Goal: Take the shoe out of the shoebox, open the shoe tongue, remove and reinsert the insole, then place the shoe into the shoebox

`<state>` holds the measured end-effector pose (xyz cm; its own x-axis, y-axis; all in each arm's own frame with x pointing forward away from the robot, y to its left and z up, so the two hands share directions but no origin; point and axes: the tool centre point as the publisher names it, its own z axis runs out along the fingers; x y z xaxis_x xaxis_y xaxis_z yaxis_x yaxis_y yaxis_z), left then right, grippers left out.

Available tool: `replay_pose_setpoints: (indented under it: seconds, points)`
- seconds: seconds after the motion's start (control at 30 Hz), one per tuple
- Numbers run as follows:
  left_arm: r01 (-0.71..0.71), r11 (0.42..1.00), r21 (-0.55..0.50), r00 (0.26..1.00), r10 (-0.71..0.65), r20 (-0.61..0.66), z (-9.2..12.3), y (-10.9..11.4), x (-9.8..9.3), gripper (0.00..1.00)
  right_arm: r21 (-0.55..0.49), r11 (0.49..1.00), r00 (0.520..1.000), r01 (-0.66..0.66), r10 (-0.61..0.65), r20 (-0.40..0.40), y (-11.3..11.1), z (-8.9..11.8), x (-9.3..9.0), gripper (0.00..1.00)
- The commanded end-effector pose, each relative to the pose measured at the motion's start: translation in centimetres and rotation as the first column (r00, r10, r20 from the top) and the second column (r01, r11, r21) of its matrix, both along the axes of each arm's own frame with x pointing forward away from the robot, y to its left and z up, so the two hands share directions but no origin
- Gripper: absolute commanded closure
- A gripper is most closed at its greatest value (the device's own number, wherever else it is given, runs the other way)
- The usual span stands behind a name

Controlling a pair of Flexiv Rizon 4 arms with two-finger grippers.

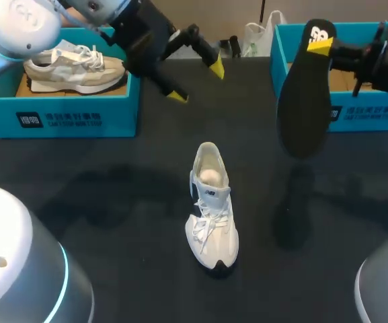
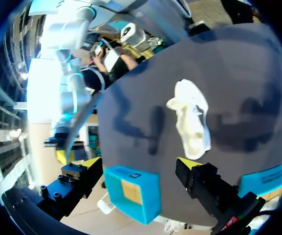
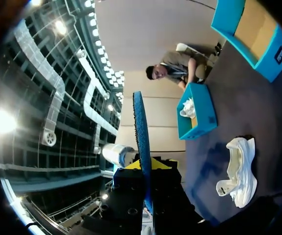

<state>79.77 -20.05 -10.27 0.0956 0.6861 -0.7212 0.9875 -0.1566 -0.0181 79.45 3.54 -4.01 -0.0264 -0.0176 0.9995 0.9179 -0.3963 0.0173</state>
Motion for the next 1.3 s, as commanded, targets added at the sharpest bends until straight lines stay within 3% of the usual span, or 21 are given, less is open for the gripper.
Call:
replay_pose_setpoints:
  seconds: [0.03,0.2,0.37,0.87,1.3]
  points:
    - [-0.05,0.98,-0.19,0.999,0.051,0.001,-0.7,0.4,-0.4,0.0,0.031,0.999,1.0,-0.011,0.011,0.007,1.1,-0.3,2.6,1.0]
    - [-0.097,0.936,-0.338,0.994,0.106,0.009,-0.2,0.3,0.2,0.0,0.043,0.996,0.997,-0.076,0.077,-0.023,1.2,-0.3,4.3,1.0]
    - [-0.135,0.885,-0.446,0.987,0.16,0.019,0.0,0.3,0.6,0.0,0.057,0.991,0.987,-0.117,0.123,-0.103,1.3,-0.6,5.3,1.0]
    - [-0.164,0.79,-0.59,0.978,0.21,0.01,0.6,-0.5,0.3,0.0,0.099,0.969,0.942,-0.225,0.243,-0.233,3.1,-1.2,7.4,1.0]
    - [-0.18,0.718,-0.673,0.971,0.238,-0.006,1.2,-3.7,0.5,0.0,0.134,0.95,0.905,-0.282,0.309,-0.292,6.3,-2.7,8.8,1.0]
